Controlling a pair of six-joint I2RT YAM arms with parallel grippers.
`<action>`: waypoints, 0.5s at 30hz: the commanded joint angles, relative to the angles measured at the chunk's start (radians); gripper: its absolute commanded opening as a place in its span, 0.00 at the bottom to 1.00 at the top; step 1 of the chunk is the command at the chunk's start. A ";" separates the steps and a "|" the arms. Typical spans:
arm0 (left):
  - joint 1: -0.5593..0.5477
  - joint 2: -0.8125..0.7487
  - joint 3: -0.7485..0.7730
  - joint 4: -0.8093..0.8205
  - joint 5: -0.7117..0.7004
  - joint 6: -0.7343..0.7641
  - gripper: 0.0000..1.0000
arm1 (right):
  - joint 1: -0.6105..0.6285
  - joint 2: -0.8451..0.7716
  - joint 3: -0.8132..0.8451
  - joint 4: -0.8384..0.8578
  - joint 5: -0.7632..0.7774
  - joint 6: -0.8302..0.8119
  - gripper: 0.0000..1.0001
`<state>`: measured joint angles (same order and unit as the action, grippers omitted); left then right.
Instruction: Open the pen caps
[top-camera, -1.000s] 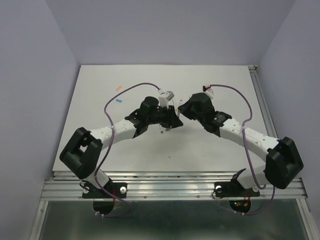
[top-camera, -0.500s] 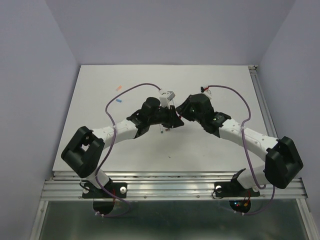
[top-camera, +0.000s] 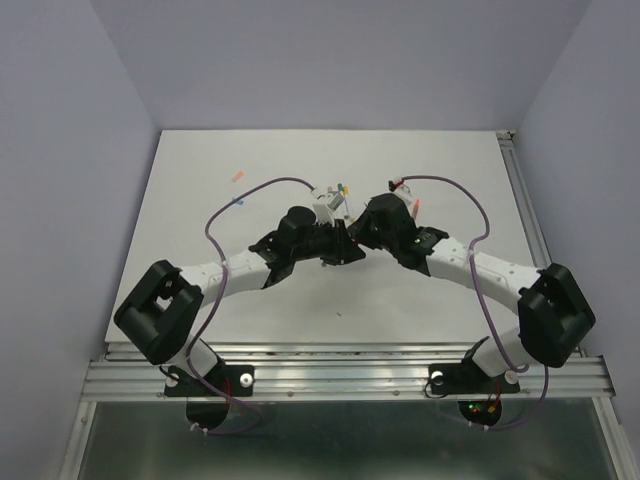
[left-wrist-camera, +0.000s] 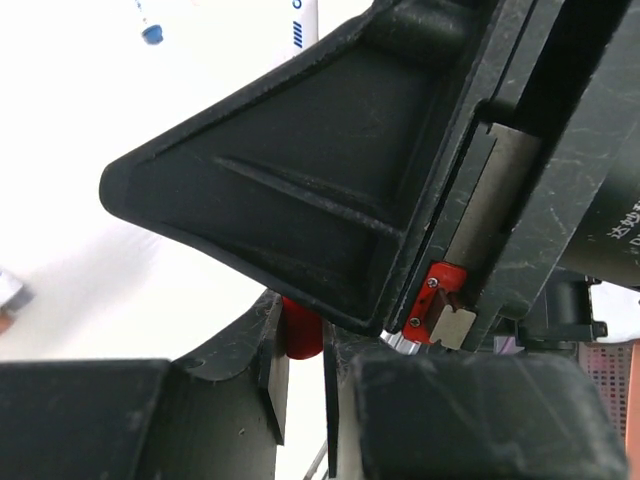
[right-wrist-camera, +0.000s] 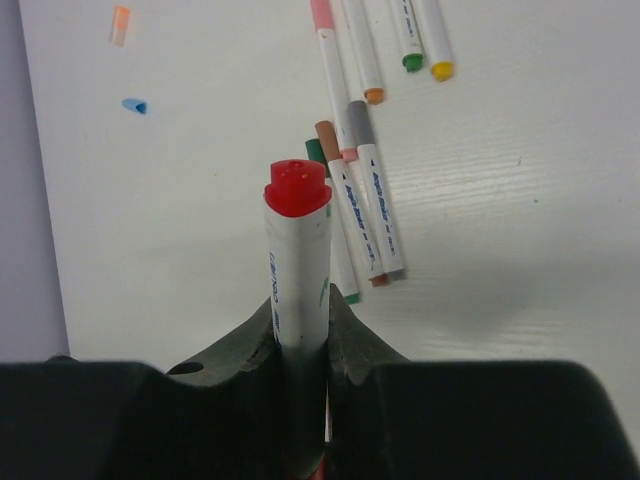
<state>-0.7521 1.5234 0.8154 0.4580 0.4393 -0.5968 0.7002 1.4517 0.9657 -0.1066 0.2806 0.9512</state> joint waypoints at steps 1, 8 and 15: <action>-0.026 -0.088 -0.094 0.004 0.016 -0.032 0.00 | -0.011 0.010 0.071 0.031 0.138 -0.035 0.01; -0.053 -0.163 -0.248 0.004 0.032 -0.060 0.00 | -0.037 0.064 0.154 0.013 0.241 -0.120 0.01; -0.059 -0.327 -0.409 -0.004 0.055 -0.124 0.00 | -0.145 0.122 0.223 0.039 0.217 -0.167 0.01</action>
<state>-0.8112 1.2831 0.4530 0.4660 0.4488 -0.6842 0.5922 1.5677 1.1198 -0.1360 0.4255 0.8360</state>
